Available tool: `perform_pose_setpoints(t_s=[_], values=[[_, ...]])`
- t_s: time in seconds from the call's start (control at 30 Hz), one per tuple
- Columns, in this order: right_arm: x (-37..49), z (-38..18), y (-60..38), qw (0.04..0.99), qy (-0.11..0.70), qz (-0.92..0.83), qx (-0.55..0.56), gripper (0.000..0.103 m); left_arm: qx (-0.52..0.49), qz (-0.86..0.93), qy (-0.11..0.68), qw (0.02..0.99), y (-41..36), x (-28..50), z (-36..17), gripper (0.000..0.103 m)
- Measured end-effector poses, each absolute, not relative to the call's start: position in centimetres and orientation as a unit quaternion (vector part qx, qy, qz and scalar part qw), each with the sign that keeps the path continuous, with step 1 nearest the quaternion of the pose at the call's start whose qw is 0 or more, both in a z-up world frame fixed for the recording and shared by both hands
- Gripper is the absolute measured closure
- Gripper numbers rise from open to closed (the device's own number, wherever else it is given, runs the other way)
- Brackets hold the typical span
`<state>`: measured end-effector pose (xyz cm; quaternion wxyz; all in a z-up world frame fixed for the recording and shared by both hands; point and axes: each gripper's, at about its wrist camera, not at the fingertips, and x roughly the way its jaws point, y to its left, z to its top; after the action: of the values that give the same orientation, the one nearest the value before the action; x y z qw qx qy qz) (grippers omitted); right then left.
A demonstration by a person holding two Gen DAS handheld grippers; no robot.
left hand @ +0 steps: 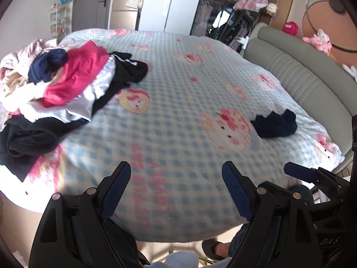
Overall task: Fold clothes
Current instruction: 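Move both tools toward the clothes heap on the bed, then grasp the pink pajama pants waistband with the left tool while the right tool grasps it too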
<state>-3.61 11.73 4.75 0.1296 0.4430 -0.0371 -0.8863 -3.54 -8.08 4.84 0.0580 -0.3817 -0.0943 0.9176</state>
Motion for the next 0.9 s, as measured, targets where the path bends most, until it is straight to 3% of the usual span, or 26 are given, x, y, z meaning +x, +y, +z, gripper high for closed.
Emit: perform_pose_setpoints(t_s=[0.13,0.5,0.63,0.83,0.9], values=[[-5.0,5.8,8.2,0.160,-0.004,-0.889,0.429,0.011,-0.357,0.931,-0.070,0.033,-11.0,-4.2,5.8,0.017],[-12.8,6.4,0.3,0.202,0.018,-0.885,0.418,0.011,-0.358,0.923,-0.121,-0.068,-22.6,-7.0,4.2,0.018],[-15.3,6.5,-4.0,0.231,0.032,-0.880,0.415,0.011,-0.353,0.918,-0.128,-0.123,-28.0,-8.4,3.9,0.030],[-19.6,8.3,-12.1,0.288,0.069,-0.870,0.395,0.012,-0.322,0.919,-0.145,-0.173,-37.3,-12.5,6.2,0.029],[-21.4,9.0,-15.5,0.306,0.077,-0.869,0.381,0.012,-0.316,0.919,-0.150,-0.181,-40.1,-14.2,6.8,0.025]])
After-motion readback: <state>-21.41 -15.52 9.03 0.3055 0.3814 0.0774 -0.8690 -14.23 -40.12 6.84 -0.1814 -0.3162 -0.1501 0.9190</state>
